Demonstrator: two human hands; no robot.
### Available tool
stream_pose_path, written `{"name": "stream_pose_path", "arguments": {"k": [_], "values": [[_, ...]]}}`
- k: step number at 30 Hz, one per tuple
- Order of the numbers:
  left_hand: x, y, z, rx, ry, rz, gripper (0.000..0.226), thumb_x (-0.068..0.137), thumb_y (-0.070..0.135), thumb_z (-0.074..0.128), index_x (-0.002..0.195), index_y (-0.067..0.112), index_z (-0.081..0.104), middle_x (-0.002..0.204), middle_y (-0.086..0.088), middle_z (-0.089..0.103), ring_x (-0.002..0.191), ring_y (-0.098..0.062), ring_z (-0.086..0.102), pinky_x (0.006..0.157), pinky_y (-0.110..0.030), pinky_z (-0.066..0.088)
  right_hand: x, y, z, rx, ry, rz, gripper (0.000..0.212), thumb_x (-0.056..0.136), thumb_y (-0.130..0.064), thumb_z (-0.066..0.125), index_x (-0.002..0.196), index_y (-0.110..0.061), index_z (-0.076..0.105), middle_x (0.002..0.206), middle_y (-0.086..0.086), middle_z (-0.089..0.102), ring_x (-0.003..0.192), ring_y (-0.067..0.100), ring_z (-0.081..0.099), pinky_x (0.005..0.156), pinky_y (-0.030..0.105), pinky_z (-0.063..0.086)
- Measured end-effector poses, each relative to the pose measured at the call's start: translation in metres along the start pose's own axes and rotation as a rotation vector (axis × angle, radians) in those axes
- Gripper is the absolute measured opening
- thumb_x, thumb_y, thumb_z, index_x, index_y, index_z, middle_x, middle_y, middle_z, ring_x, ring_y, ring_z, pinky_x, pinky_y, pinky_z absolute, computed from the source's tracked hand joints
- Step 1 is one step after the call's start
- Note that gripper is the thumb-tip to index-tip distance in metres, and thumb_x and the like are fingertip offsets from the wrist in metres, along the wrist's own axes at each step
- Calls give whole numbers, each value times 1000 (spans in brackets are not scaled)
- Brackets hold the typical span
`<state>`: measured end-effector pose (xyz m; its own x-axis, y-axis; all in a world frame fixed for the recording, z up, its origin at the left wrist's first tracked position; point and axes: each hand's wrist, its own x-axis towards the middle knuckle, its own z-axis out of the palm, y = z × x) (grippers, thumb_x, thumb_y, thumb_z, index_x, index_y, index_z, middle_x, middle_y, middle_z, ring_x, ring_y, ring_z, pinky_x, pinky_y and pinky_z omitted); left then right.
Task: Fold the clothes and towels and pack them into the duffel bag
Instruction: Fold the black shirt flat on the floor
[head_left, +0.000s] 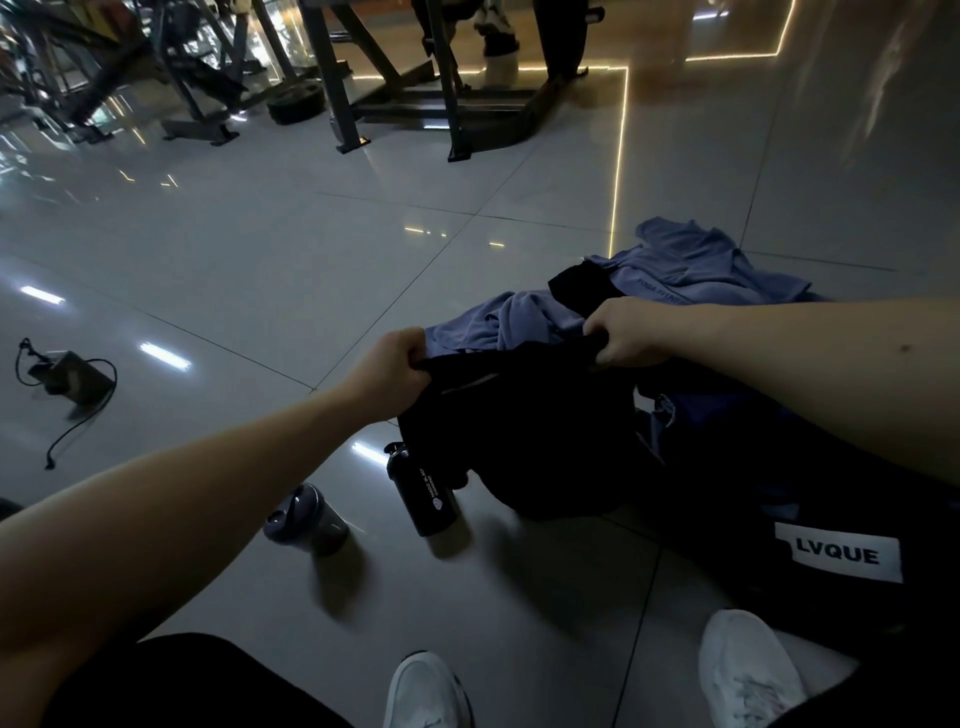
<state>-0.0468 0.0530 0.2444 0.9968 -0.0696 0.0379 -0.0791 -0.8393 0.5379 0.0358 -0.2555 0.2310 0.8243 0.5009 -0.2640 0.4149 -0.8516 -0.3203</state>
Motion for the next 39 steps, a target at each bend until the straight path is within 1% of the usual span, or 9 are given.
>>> {"name": "stream_pose_path", "arguments": {"k": [8,12,15,20,23,28,32,36,39], "values": [[-2,12,23,-183,-430,-126,50,81,26,78,125,19,54,100,-2,68,92,-21,67,87,-37,54,-6,-50,-6,528,-43,21,11,105,-24,45,100,-15,51,90,13,56,75,37,65,57,43,59],[-6,33,26,-345,-410,-122,44,80,47,77,113,22,59,104,-3,68,97,-17,67,92,-34,54,-5,-72,-5,569,-36,-11,20,106,-32,45,106,-12,50,86,11,56,64,30,63,51,34,53],[-8,37,27,-308,-297,-66,64,69,61,75,106,9,64,102,-20,67,98,-36,66,93,-55,53,-6,-83,-5,581,-31,-52,28,105,-34,48,113,-8,53,87,10,57,59,19,60,48,28,51],[-8,31,26,-372,-229,-57,50,74,34,84,113,23,54,110,-1,65,105,-20,66,96,-47,54,-8,-87,-7,593,21,-130,17,104,-29,52,108,-13,56,81,-2,57,53,1,56,45,14,41],[-9,31,24,-239,-210,29,16,86,29,75,96,35,64,90,2,70,88,-17,68,85,-42,56,-6,-88,-6,603,38,-142,22,103,-30,55,108,-8,58,77,1,56,49,2,54,46,18,42],[-9,28,20,-129,-199,51,12,89,33,73,85,33,61,75,6,62,65,-1,56,66,-26,44,-3,-78,-5,318,67,-198,22,97,-38,62,86,-19,56,80,-1,56,65,10,52,59,25,40],[-8,19,15,-55,-138,75,55,75,57,66,95,6,62,86,-15,65,74,-32,59,69,-45,49,-1,-60,11,228,-19,-167,24,89,-27,71,80,-16,51,73,6,54,62,19,50,57,32,42],[-6,29,10,-90,-107,134,31,90,21,71,73,15,46,64,3,45,52,-1,39,52,-15,33,-2,-46,24,90,-112,-179,19,88,-22,70,88,-15,52,78,0,55,67,14,50,52,19,35],[-7,34,8,-51,-88,234,41,89,19,72,68,22,38,62,7,40,52,-3,35,51,-16,32,-4,-33,30,52,-173,-165,19,86,-21,70,98,-10,59,88,5,63,77,22,59,60,28,39]]}}
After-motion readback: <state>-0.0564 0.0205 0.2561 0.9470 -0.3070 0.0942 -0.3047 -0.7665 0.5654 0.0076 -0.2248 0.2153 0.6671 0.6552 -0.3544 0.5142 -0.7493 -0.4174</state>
